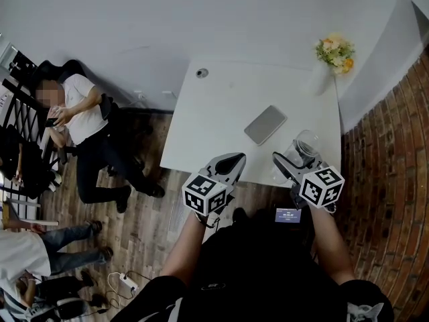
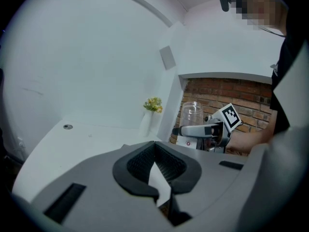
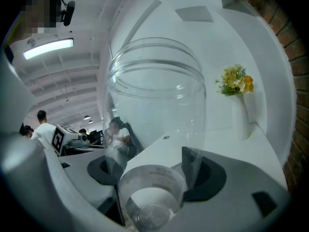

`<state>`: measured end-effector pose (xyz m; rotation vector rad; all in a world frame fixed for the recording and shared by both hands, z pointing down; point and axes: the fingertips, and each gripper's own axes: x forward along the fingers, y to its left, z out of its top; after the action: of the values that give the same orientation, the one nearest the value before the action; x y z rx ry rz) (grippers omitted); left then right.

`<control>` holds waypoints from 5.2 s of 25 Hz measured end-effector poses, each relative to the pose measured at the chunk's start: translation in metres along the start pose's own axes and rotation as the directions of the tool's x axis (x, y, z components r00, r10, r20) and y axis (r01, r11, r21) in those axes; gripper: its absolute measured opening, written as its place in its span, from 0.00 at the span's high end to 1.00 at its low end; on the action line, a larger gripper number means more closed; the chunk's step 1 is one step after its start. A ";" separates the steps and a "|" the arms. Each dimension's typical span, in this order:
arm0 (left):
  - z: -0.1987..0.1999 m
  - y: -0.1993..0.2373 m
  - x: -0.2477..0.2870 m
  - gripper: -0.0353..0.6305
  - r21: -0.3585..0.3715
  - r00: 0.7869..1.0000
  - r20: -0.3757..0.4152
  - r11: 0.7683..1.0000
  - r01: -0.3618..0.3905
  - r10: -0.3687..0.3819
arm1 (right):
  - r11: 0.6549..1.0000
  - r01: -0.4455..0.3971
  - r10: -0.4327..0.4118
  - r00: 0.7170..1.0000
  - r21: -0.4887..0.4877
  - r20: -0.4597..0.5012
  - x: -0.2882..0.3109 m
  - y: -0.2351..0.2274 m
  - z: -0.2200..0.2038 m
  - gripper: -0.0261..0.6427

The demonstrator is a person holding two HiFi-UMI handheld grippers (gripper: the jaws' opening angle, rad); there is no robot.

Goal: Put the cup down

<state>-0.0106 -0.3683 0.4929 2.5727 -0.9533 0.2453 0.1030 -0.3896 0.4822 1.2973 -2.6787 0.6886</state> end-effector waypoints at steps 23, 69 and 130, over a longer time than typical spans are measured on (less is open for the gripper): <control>0.003 0.032 0.022 0.93 -0.046 0.997 -0.042 0.997 -0.068 0.066 | 0.987 -0.040 0.035 0.999 -0.155 -0.032 0.116 -0.051 -0.003 0.42; -0.002 0.063 0.018 0.93 -0.108 0.990 -0.033 0.985 -0.138 0.135 | 0.916 -0.074 0.089 0.996 -0.395 0.018 0.177 -0.060 -0.034 0.22; 0.015 -0.013 -0.004 0.94 0.001 0.996 0.091 1.000 0.001 -0.001 | 0.999 0.040 -0.039 0.997 -0.014 0.063 -0.021 -0.010 -0.011 0.94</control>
<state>-0.0043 -0.3632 0.4744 2.6046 -0.9845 0.1298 0.1227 -0.3752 0.4905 1.3864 -2.6936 0.6321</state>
